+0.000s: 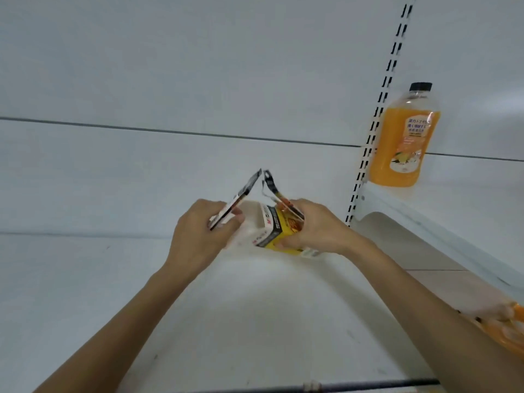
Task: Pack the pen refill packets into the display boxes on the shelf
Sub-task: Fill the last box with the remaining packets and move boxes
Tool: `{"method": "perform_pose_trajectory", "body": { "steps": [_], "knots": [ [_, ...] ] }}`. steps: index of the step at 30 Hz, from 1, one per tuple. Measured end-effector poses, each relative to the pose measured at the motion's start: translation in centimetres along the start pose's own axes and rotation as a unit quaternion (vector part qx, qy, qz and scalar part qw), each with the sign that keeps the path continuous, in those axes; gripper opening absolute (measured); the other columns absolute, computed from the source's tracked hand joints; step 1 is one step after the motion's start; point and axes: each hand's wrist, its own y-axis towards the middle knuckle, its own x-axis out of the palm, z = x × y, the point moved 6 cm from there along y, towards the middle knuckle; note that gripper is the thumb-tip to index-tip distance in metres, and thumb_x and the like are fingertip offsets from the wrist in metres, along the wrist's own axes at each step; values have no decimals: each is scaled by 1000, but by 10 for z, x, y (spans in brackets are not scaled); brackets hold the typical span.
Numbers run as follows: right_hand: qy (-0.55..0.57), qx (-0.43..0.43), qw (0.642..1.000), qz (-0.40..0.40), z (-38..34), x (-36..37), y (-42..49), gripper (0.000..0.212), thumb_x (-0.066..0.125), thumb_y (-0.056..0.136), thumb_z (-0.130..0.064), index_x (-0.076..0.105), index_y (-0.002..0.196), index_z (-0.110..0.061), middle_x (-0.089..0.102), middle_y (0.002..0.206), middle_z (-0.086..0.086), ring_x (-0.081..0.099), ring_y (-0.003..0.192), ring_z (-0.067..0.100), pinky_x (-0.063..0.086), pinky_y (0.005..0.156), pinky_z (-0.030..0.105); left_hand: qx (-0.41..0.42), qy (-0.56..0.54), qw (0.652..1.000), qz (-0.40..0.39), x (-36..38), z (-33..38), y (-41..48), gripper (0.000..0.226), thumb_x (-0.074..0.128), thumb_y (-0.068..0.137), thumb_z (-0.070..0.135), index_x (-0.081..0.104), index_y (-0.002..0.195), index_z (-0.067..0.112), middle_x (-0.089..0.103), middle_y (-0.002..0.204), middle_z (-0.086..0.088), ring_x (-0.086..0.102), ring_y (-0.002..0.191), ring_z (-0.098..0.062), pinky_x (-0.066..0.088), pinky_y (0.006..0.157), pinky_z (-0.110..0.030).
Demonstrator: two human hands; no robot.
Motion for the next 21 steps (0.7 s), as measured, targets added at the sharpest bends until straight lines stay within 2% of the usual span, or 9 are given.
{"method": "perform_pose_trajectory", "body": {
  "steps": [2, 4, 7, 10, 13, 14, 16, 19, 21],
  "knots": [
    [117, 1, 993, 3, -15, -6, -8, 41, 82, 64, -21, 59, 97, -25, 66, 96, -8, 63, 87, 9, 51, 79, 25, 15, -33, 999, 13, -4, 11, 1, 22, 65, 79, 20, 65, 83, 41, 58, 94, 10, 56, 70, -13, 45, 64, -28],
    [193, 2, 981, 5, -22, -7, -15, 44, 83, 64, -17, 60, 101, -26, 70, 97, -7, 67, 89, 9, 53, 81, 26, 30, -66, 997, 12, -8, 24, 2, 20, 66, 78, 18, 67, 94, 31, 59, 89, 12, 53, 60, -7, 41, 56, -21],
    [296, -11, 955, -7, -30, -3, -27, 35, 78, 69, -6, 61, 93, -26, 71, 80, -12, 68, 74, 0, 51, 62, 13, 42, -108, 993, -25, -10, 42, 1, 25, 70, 76, 28, 65, 100, 25, 59, 77, 13, 49, 46, -4, 37, 46, -10],
    [297, -24, 954, -19, -36, -3, -32, 31, 74, 73, -4, 62, 95, -21, 68, 68, -15, 62, 60, -4, 43, 51, 8, 70, -88, 991, -68, -4, 54, 0, 41, 75, 65, 44, 56, 101, 43, 64, 91, 17, 59, 59, 0, 42, 52, -8],
    [261, -27, 964, -50, -41, -11, -36, 26, 70, 79, -13, 61, 99, -27, 67, 71, -16, 56, 56, -1, 40, 52, 15, 77, -76, 991, -73, -1, 57, 2, 54, 77, 59, 51, 50, 106, 50, 64, 95, 13, 62, 75, 0, 47, 59, -9],
    [256, -28, 966, -29, -41, -20, -35, 21, 65, 83, -15, 60, 100, -27, 65, 68, -19, 52, 55, 2, 40, 55, 19, 74, -79, 992, -69, -1, 57, 3, 53, 77, 57, 54, 51, 104, 52, 64, 95, 11, 62, 78, 0, 48, 61, -10],
    [294, -37, 952, 77, -42, -51, -32, 17, 49, 92, -12, 62, 97, -22, 61, 61, -22, 46, 56, 8, 40, 61, 24, 69, -91, 992, -62, 1, 57, 8, 50, 75, 55, 60, 55, 100, 53, 65, 97, 8, 63, 79, -3, 51, 63, -16],
    [347, -78, 904, 236, -53, -99, -35, 31, 38, 93, -19, 65, 79, -24, 64, 85, -9, 53, 76, 10, 43, 76, 29, 67, -96, 991, -60, 2, 61, 12, 50, 74, 53, 53, 60, 100, 42, 65, 87, 8, 59, 64, -2, 44, 51, -14],
    [297, -77, 902, 305, -62, -118, -37, 32, 38, 89, -32, 64, 70, -28, 56, 84, -2, 50, 75, 10, 41, 69, 25, 71, -83, 992, -71, 2, 65, 13, 46, 73, 55, 49, 62, 98, 38, 65, 81, 14, 58, 65, 0, 42, 51, -12]
  ]
}}
